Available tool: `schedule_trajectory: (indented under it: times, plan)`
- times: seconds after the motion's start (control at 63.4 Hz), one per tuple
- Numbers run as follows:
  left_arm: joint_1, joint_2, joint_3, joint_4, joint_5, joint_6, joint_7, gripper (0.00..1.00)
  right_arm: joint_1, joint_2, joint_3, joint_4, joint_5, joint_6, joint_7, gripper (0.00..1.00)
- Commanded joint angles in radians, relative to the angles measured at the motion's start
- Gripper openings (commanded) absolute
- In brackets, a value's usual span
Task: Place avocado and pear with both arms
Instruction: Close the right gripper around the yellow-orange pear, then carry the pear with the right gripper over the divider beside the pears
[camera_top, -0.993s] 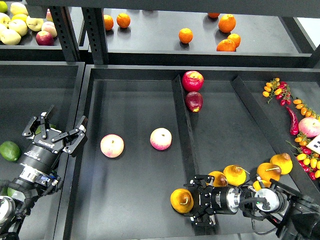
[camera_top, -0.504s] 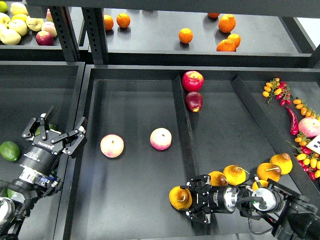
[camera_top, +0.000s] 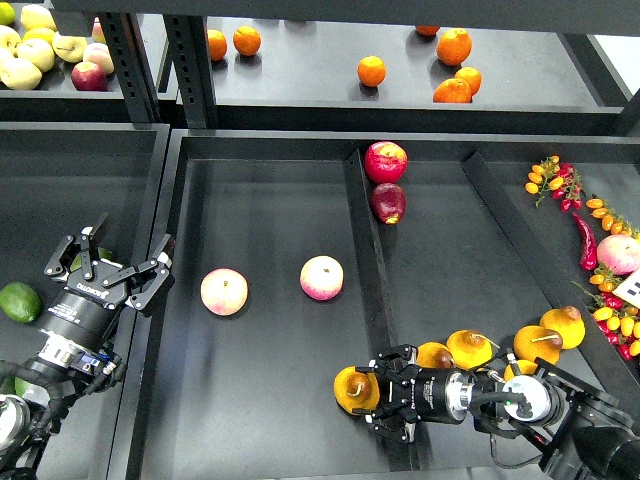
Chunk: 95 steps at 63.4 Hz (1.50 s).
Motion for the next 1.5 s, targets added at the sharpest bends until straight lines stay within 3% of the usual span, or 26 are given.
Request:
schedule_trajectory:
  times: [0.0,0.441,0.867,1.103,1.482]
  plan:
    - [0.000,0.000,0.000,-0.001,0.000,0.000,0.000,0.99,0.001,0.000,0.009,0.007,0.005,0.000,0.000,0.22]
    - [-0.002,0.000,0.014,0.005,0.003,0.000,0.000,0.99,-0.002,-0.071,0.156,0.160,0.008,-0.015,0.000,0.22]
    - [-0.006,0.000,0.034,0.011,0.038,0.000,0.000,0.99,-0.152,-0.391,0.160,0.461,0.077,-0.012,0.000,0.22]
    - [-0.008,0.000,0.035,0.011,0.040,0.000,0.000,0.99,-0.203,-0.454,0.160,0.476,0.072,0.002,0.000,0.23]
    - [-0.009,0.000,0.035,0.009,0.045,0.000,0.000,0.99,-0.215,-0.449,0.159,0.432,0.037,0.000,0.000,0.23]
